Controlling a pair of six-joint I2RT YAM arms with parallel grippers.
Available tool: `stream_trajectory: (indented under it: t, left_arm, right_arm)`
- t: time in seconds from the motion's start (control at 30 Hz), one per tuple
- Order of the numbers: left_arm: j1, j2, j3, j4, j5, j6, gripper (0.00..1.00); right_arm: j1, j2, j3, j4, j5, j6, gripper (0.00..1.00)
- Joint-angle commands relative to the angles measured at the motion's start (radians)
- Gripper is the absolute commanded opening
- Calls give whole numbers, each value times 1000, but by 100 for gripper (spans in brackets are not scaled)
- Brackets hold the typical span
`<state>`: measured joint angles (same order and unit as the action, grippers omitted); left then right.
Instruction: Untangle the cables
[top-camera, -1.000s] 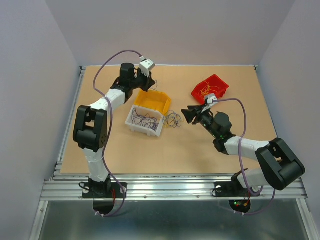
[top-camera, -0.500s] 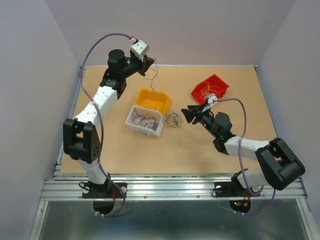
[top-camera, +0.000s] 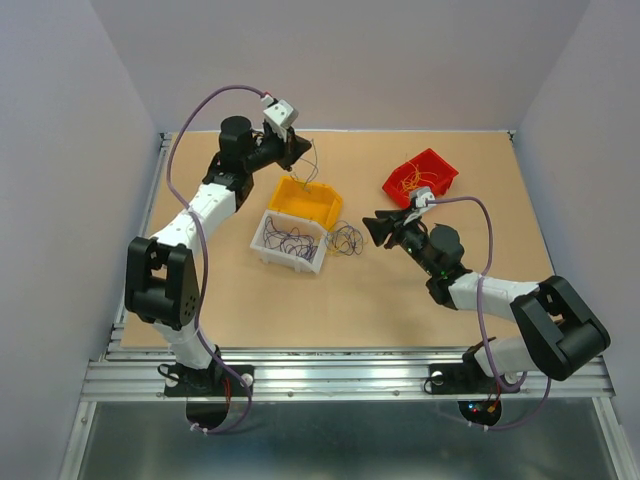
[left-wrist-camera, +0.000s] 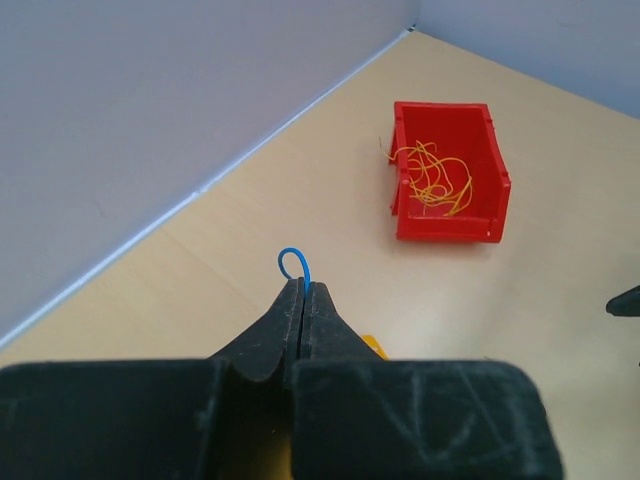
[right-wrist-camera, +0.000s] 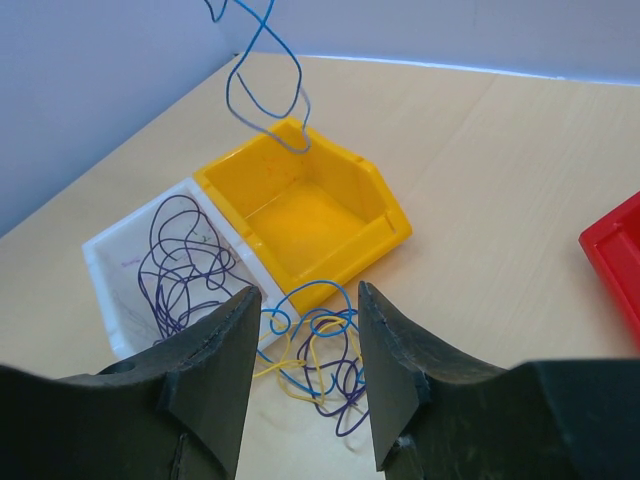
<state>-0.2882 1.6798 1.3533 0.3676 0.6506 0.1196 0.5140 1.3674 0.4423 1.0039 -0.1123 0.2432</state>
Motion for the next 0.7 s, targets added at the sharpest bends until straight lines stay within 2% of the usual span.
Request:
stream_trajectory:
  t: [0.0, 0.37, 0.57, 0.67]
  left_arm:
    - [-3, -29, -48, 97, 26, -44, 0]
    - [-12, 52, -171, 143, -124, -57, 0]
    - [-14, 73, -172, 90, -108, -28, 0]
    - [-19, 84, -142, -5, -123, 1, 0]
  right_arm:
    - [6, -2, -11, 75, 0, 4, 49]
    - [6, -34, -28, 76, 2, 4, 49]
    - [6, -57, -50, 76, 25, -10, 49]
    - [6, -70, -57, 75, 31, -16, 49]
